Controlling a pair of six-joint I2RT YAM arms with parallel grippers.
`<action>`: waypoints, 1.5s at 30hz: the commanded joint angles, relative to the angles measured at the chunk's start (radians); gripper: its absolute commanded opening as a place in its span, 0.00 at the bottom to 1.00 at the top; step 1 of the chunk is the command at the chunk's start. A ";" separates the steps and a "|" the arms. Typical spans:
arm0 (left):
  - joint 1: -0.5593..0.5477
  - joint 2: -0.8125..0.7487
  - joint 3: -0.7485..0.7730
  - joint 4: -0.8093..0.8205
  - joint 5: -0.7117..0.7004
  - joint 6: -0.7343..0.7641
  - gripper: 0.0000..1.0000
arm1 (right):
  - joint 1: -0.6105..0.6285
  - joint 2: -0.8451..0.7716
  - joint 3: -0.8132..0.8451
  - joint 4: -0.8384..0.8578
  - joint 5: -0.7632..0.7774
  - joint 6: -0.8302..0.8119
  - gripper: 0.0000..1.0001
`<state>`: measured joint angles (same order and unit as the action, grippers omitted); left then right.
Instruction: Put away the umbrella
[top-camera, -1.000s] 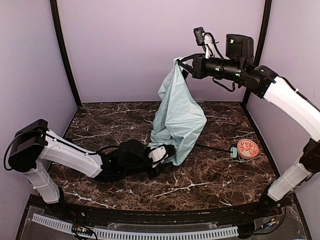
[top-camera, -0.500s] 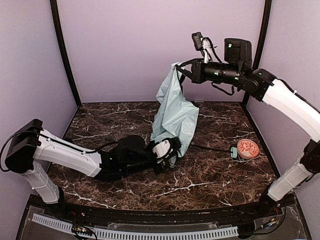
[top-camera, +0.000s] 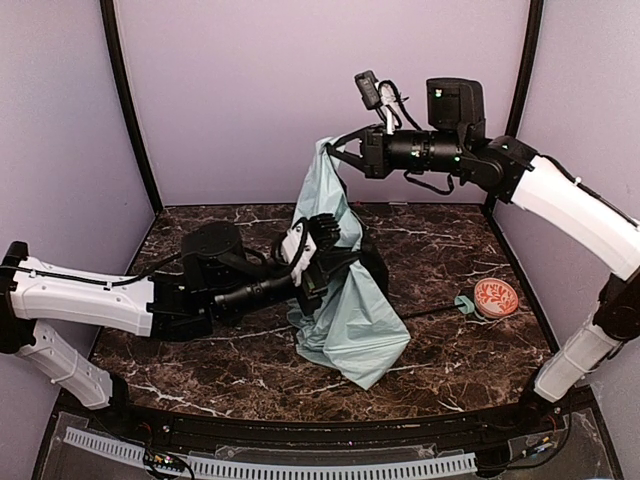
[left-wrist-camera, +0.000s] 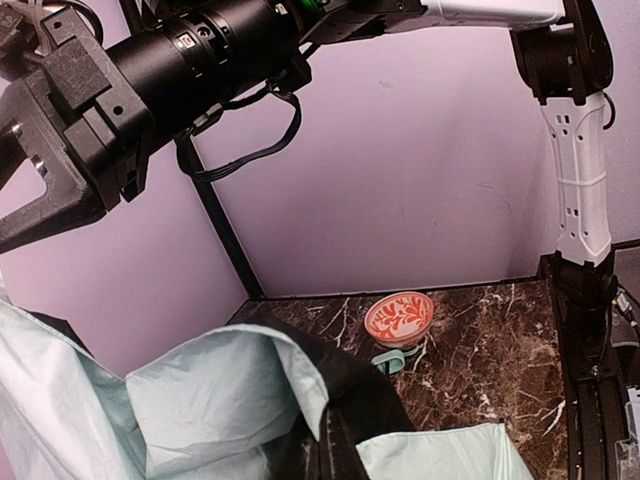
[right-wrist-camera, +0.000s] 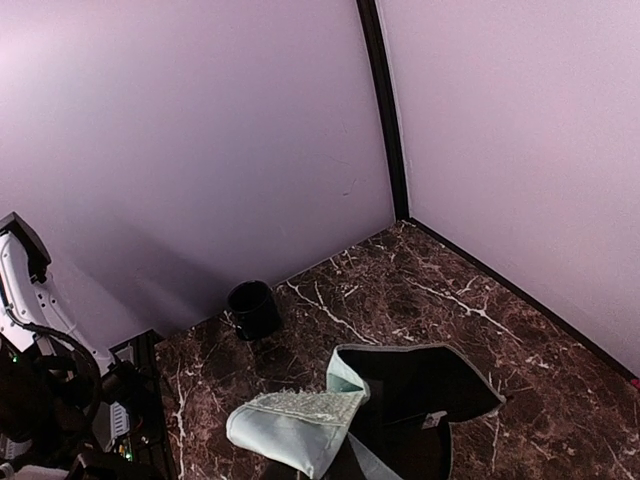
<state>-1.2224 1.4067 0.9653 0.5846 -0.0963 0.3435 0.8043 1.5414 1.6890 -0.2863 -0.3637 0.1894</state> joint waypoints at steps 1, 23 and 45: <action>0.003 0.006 -0.029 0.000 -0.094 0.017 0.00 | -0.004 0.014 -0.007 0.003 0.017 -0.013 0.00; 0.213 0.456 -0.039 -0.057 -0.109 -0.053 0.00 | -0.077 -0.047 -0.002 -0.419 -0.076 -0.225 0.00; 0.348 0.330 -0.115 -0.036 0.045 -0.107 0.59 | 0.072 -0.066 -0.959 0.417 -0.309 0.250 0.00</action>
<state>-0.8997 1.8236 0.8593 0.5926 -0.1089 0.2485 0.8402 1.4147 0.7254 -0.1005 -0.6956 0.3782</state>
